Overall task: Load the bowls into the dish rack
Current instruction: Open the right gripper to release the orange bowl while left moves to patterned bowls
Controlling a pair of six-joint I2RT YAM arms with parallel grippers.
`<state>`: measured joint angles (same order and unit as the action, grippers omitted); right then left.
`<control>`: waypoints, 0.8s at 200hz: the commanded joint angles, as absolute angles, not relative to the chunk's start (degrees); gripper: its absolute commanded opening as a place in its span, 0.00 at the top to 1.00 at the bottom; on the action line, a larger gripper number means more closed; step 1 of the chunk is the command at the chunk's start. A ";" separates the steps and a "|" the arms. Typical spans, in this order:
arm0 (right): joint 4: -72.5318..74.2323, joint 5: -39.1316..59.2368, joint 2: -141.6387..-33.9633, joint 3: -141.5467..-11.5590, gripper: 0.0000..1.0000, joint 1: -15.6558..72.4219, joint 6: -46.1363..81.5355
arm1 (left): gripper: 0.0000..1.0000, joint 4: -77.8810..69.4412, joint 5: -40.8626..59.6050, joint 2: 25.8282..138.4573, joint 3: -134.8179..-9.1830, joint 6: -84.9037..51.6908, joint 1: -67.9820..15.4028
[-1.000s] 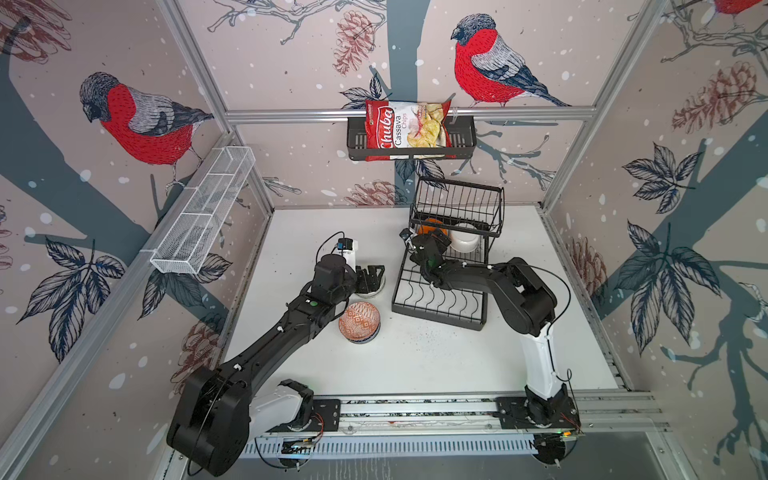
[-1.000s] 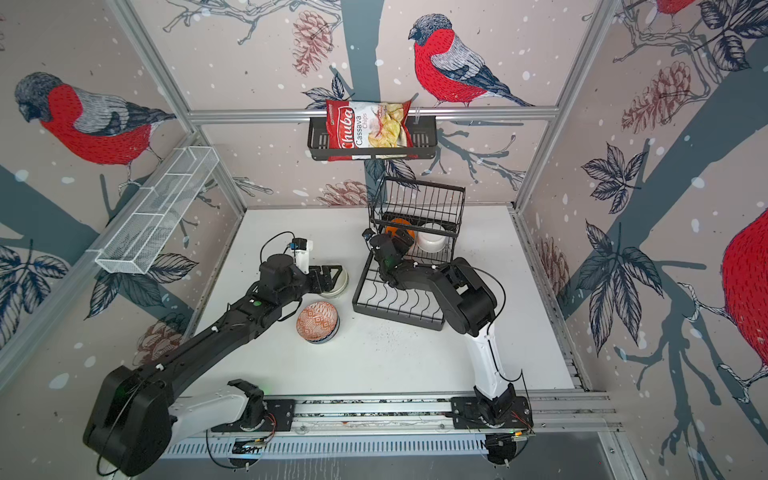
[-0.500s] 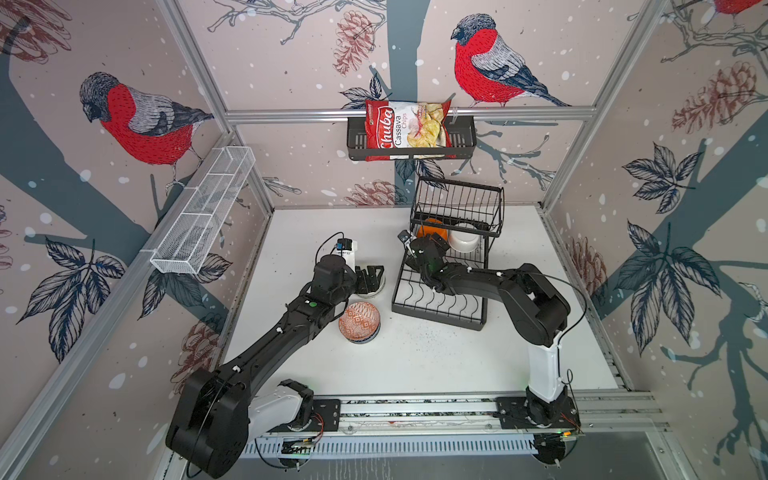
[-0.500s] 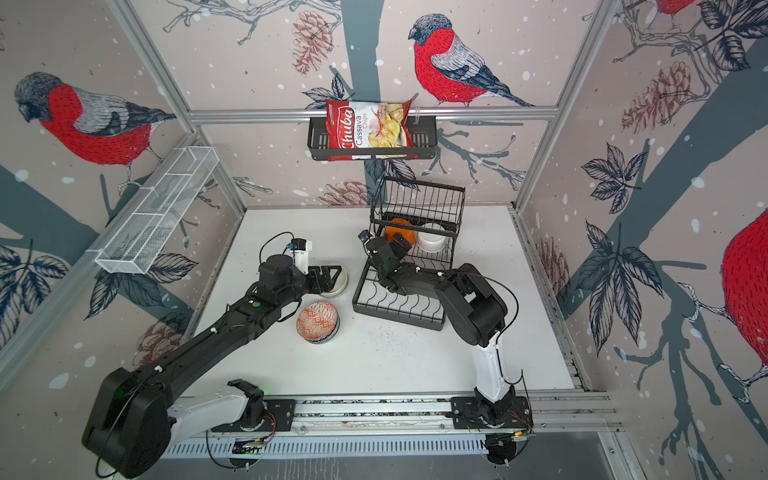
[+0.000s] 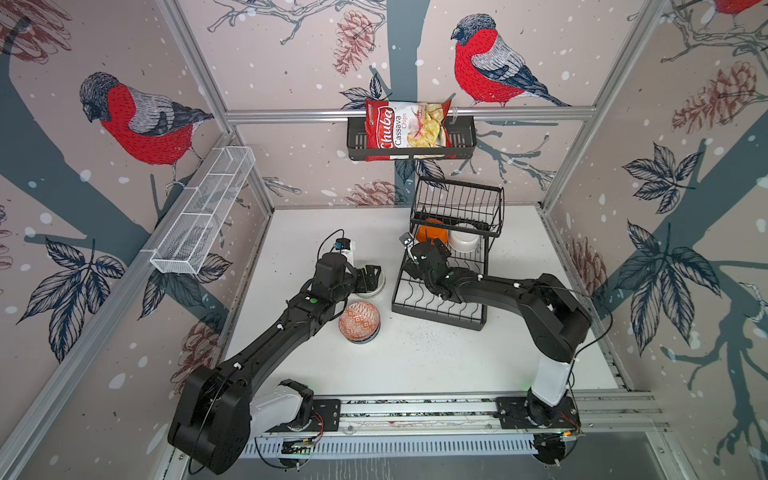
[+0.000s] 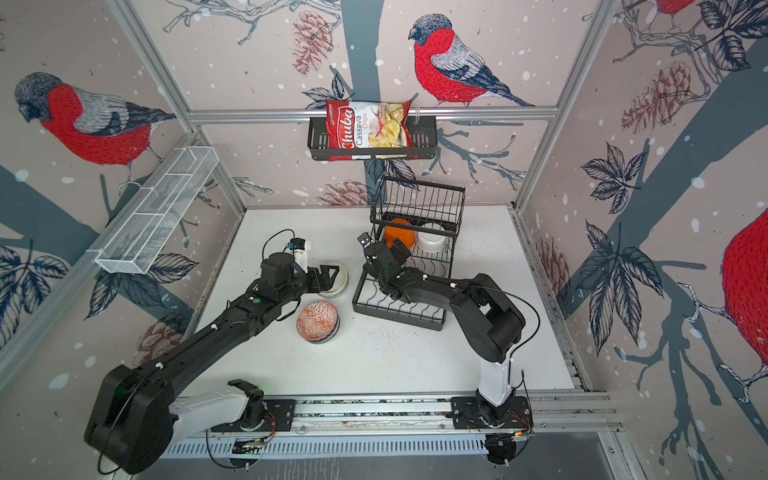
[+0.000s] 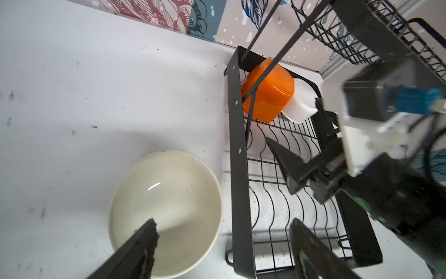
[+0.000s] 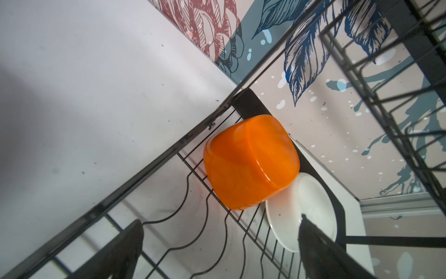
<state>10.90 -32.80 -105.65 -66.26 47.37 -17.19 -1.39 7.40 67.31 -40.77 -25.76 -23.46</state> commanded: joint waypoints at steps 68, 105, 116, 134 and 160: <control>2.34 -24.62 -95.96 -62.83 0.02 47.42 0.30 | 0.15 9.43 2.98 69.53 -45.68 -28.10 -23.20; -2.78 -20.77 -93.28 -64.99 0.04 47.20 7.10 | 0.15 17.63 2.68 69.09 -48.16 -29.31 -23.20; -4.26 -19.40 -92.80 -65.82 0.04 47.19 8.43 | 0.15 20.65 2.56 68.74 -48.90 -30.04 -23.20; -6.18 -17.90 -91.93 -66.70 0.05 47.23 10.03 | 0.16 25.79 1.94 68.02 -50.15 -31.18 -23.20; -7.13 -16.77 -90.20 -66.89 0.05 47.28 11.16 | 0.16 31.11 0.71 65.60 -49.95 -33.78 -23.15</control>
